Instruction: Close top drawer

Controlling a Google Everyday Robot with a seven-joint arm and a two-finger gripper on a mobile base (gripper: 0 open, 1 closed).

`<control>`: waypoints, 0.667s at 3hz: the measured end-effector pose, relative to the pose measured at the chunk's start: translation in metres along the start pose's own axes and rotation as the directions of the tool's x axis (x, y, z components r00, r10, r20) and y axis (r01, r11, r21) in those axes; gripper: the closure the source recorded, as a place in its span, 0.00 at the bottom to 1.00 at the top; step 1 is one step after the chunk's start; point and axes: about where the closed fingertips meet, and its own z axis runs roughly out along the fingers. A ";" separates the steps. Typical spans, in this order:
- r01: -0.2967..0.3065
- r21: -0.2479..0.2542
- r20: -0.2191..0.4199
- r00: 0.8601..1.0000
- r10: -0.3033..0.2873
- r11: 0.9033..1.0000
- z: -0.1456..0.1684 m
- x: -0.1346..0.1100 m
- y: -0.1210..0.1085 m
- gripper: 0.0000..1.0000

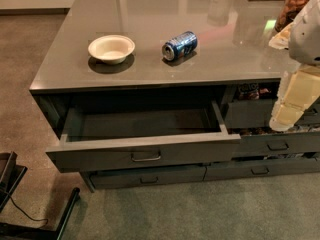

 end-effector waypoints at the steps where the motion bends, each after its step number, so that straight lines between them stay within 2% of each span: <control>1: 0.000 0.002 0.001 1.000 0.000 1.000 0.000 0.000 0.000 0.04; 2: 0.000 0.002 0.002 1.000 0.000 1.000 0.000 0.000 0.000 0.27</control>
Offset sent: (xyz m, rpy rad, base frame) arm -0.0006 0.0001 -0.0043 0.0081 0.0070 0.0001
